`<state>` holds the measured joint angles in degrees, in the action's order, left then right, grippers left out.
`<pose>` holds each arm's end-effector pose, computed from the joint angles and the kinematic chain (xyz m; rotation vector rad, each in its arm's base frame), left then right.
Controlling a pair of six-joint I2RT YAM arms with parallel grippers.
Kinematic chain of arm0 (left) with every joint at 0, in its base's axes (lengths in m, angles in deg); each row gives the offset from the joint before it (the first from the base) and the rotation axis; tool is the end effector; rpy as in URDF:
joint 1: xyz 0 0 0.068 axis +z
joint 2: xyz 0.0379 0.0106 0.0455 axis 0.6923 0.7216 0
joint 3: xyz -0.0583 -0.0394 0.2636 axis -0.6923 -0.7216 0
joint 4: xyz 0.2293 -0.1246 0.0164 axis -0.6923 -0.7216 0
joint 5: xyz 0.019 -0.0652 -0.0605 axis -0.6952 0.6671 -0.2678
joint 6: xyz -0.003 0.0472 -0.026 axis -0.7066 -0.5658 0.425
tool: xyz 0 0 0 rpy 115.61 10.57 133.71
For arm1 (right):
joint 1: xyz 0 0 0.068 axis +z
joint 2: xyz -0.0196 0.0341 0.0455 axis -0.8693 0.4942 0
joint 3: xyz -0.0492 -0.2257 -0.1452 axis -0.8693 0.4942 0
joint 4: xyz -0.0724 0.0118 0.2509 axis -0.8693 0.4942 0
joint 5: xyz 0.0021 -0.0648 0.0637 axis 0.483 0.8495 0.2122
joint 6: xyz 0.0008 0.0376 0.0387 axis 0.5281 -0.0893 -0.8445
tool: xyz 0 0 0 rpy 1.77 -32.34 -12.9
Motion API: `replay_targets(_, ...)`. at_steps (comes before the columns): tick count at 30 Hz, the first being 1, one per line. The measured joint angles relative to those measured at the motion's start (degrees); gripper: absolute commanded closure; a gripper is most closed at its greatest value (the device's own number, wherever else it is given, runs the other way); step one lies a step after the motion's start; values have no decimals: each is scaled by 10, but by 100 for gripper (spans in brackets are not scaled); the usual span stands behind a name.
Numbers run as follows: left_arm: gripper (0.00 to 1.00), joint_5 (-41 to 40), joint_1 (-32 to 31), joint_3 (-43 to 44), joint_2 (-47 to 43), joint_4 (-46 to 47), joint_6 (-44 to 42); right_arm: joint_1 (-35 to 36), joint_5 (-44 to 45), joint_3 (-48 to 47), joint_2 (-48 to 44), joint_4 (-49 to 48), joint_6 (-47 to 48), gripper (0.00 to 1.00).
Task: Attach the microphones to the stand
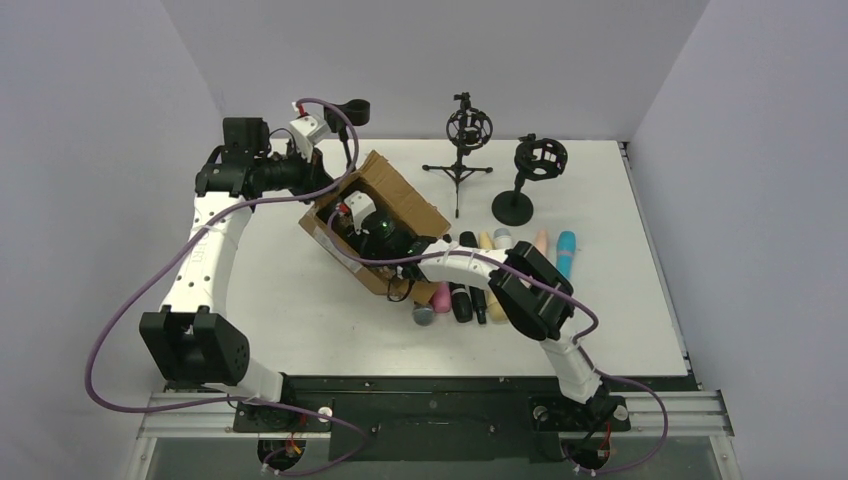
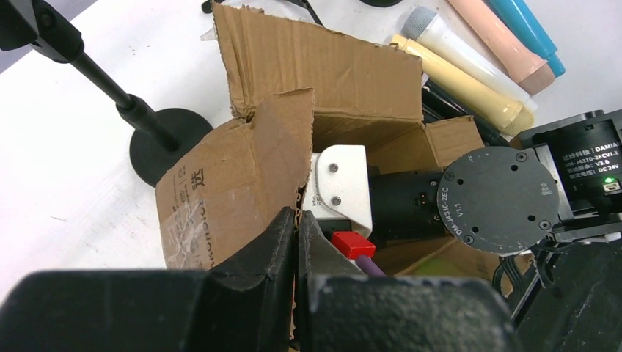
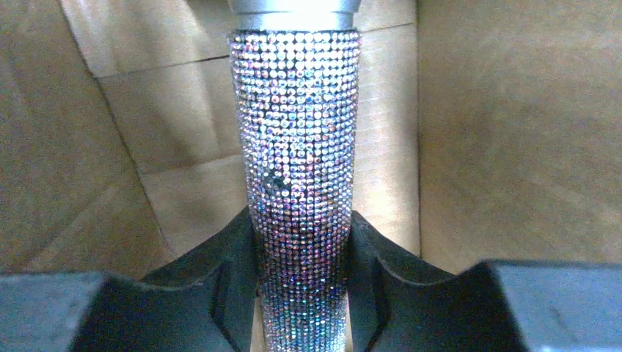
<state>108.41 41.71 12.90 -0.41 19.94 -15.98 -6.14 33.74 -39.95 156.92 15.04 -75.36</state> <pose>0.3182 -0.0367 0.3854 0.8108 1.9739 -0.6875 0.2917 0.4014 0.1881 -0.8412 1.9683 0.5652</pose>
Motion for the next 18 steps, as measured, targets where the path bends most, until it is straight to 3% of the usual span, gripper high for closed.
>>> replay_targets(6,100,-38,-6,4,0,1,-25,5,-39,11,-26,20,-34,100)
replay_targets(18,100,-99,16,1,-50,8,-83,12,-106,63,-220,58,-106,100)
